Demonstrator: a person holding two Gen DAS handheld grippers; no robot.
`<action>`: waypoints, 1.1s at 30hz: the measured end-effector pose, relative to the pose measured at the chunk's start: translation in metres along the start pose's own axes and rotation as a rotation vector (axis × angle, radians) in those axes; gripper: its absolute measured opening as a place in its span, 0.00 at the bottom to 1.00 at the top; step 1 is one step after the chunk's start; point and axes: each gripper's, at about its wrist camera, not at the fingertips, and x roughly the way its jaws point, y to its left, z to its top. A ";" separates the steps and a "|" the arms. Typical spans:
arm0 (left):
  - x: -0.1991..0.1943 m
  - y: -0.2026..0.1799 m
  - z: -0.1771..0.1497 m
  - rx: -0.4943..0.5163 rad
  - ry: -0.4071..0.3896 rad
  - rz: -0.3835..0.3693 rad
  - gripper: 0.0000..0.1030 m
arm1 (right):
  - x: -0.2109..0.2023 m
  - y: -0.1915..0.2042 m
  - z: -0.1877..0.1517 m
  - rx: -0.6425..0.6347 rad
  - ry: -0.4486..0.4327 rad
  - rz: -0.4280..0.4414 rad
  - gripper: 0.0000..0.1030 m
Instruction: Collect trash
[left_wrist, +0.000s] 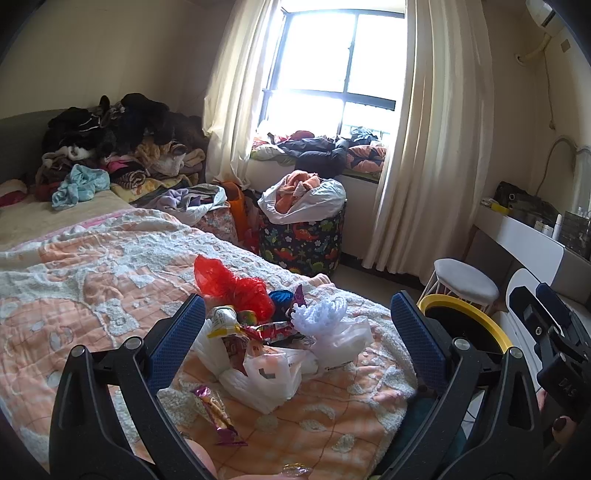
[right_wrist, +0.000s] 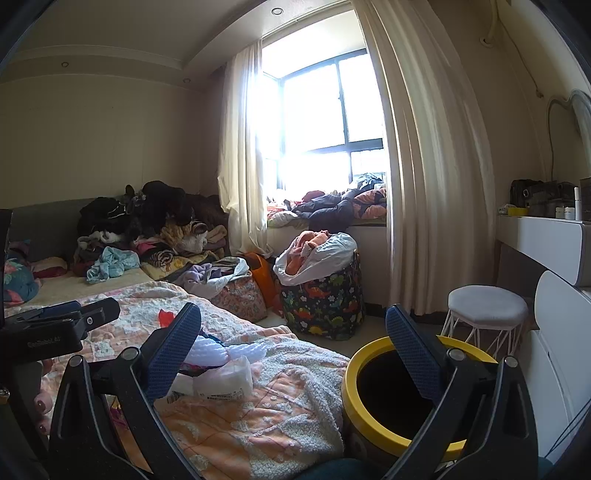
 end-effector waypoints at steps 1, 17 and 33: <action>0.000 0.001 0.000 0.002 0.000 0.001 0.89 | 0.000 0.000 0.000 0.000 0.000 -0.001 0.95; -0.001 0.002 0.000 0.003 -0.001 -0.001 0.89 | -0.001 -0.004 0.000 0.002 0.003 -0.001 0.95; -0.001 0.002 -0.001 0.000 0.000 -0.001 0.89 | 0.003 -0.007 -0.007 0.003 0.009 0.003 0.95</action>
